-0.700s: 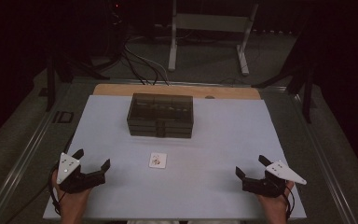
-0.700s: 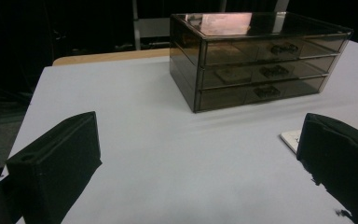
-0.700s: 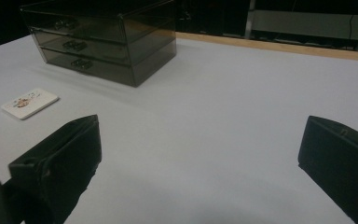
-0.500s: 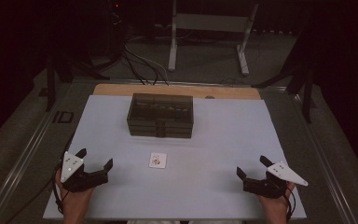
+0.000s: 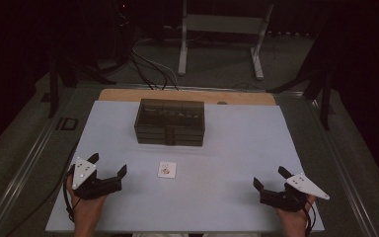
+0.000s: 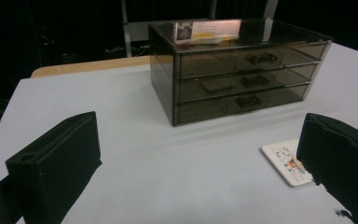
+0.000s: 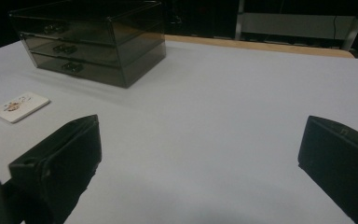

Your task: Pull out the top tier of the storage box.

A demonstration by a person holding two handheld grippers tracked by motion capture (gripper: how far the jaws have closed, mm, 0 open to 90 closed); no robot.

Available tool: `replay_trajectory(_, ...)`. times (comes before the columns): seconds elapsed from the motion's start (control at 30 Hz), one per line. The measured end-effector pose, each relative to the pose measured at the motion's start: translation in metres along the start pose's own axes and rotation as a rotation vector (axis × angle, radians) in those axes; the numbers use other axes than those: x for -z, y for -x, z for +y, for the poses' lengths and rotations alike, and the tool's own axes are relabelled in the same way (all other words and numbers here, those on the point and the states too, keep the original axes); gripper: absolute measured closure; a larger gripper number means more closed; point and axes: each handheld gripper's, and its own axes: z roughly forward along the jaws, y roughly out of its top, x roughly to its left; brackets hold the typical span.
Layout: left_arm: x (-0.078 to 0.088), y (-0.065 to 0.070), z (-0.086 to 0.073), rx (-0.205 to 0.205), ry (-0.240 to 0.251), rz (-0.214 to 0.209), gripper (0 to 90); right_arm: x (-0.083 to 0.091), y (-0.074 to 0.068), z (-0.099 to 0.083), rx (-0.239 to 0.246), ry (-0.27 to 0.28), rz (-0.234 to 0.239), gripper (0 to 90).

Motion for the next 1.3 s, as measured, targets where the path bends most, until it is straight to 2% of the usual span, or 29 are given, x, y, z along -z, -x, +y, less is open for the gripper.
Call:
replay_trajectory(0.1,-0.003,0.005,0.005,-0.024,-0.006,0.004,1.1,-0.003,0.001,0.001,-0.012,0.003,0.003,0.0)
replay_trajectory(0.27,-0.005,0.010,0.011,-0.042,-0.007,0.006,1.1,-0.004,-0.001,0.000,-0.002,-0.004,0.005,0.0)
replay_trajectory(0.43,-0.010,0.013,0.018,-0.046,-0.007,0.004,1.1,0.002,-0.003,0.000,0.005,0.004,-0.010,0.0)
replay_trajectory(0.57,-0.017,0.020,0.028,-0.052,0.004,-0.002,1.1,0.005,-0.001,-0.001,-0.005,0.007,-0.028,0.0)
replay_trajectory(0.63,-0.017,0.020,0.028,-0.052,0.004,-0.002,1.1,0.005,-0.001,-0.001,-0.008,0.009,-0.030,0.0)
replay_trajectory(0.73,-0.025,0.028,0.035,-0.070,0.006,-0.008,1.1,0.005,-0.001,-0.001,-0.008,0.008,-0.030,0.0)
replay_trajectory(1.0,-0.039,0.038,0.037,-0.068,-0.013,-0.011,1.1,0.004,-0.003,0.000,0.004,0.009,-0.028,0.0)
replay_trajectory(1.17,-0.043,0.039,0.040,-0.036,-0.002,-0.006,1.1,0.005,-0.003,0.000,0.005,0.012,-0.030,0.0)
replay_trajectory(1.3,-0.048,0.040,0.040,-0.026,-0.010,0.000,1.1,0.005,-0.003,-0.001,0.003,0.012,-0.033,0.0)
